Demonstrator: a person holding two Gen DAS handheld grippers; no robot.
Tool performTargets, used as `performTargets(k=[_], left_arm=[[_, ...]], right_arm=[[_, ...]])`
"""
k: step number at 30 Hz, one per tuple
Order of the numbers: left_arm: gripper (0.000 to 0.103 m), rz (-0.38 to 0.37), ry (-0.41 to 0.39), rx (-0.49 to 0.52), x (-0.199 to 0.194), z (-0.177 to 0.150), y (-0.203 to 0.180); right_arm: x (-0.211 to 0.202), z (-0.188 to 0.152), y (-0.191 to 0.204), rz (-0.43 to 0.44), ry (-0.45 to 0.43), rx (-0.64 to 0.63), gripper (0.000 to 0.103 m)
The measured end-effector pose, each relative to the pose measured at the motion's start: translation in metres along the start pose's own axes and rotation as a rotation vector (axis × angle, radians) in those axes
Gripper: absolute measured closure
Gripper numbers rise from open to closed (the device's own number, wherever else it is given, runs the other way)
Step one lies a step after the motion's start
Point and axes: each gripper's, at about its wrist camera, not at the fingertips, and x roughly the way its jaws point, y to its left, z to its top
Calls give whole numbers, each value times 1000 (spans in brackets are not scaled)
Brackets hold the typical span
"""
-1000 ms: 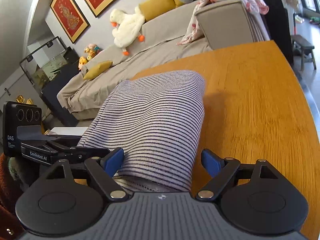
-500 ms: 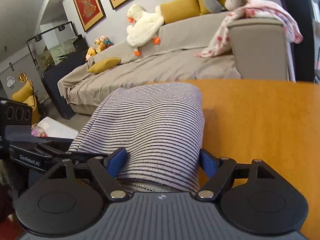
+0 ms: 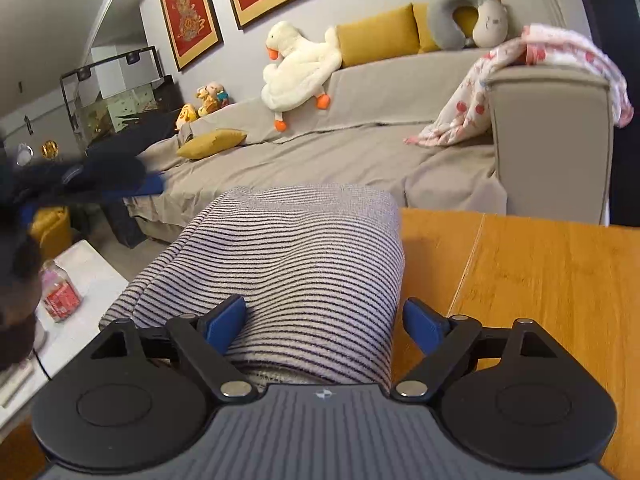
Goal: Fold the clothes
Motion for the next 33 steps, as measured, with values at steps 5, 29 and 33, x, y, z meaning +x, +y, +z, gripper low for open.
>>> performTargets(k=[5, 29, 33], left_arm=[[41, 22, 98, 29, 41, -21, 15], [51, 65, -15, -266, -5, -64, 32], [51, 44, -17, -276, -1, -66, 38]], right_arm=[[-13, -5, 23, -66, -54, -122, 18], [-36, -5, 8, 89, 18, 103, 8], [-27, -15, -24, 53, 63, 297, 8]])
